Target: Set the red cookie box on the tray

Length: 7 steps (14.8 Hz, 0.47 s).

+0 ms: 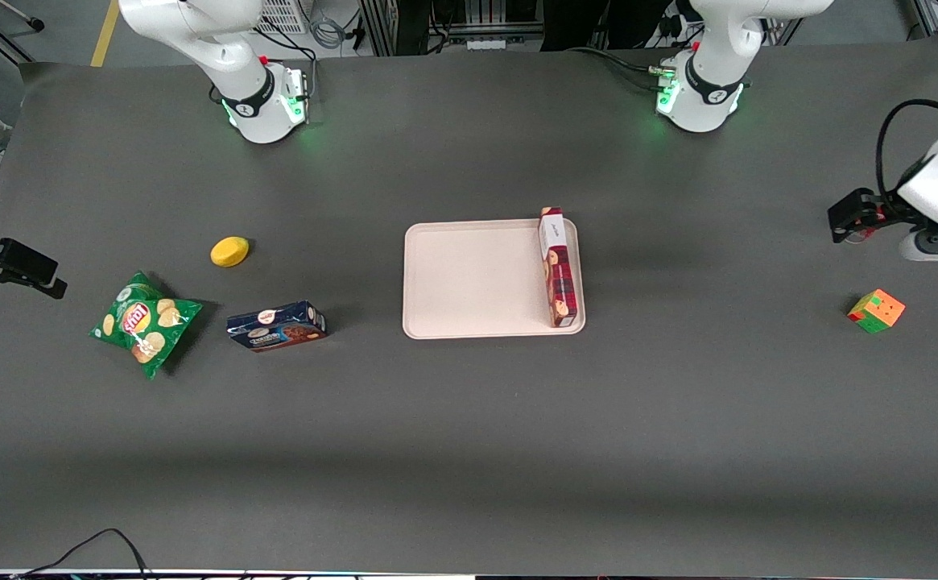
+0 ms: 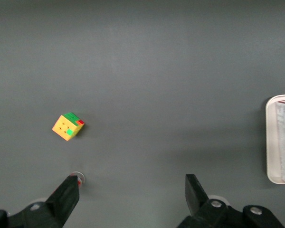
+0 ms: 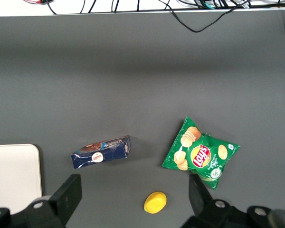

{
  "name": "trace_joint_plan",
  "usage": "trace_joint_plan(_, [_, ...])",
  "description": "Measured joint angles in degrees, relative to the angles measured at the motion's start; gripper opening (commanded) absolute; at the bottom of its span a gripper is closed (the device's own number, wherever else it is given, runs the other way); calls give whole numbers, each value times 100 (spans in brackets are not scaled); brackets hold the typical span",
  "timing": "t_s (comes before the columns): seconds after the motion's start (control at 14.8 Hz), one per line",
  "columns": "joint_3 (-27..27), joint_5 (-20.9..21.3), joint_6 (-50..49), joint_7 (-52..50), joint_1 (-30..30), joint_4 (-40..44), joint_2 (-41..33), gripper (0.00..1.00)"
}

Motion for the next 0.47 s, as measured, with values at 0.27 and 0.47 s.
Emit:
trace_joint_plan(0.27, [-573,-8,114,306,639,-42,4,100])
trace_joint_plan(0.47, [-916,-84,114,303,827,-41,4,100])
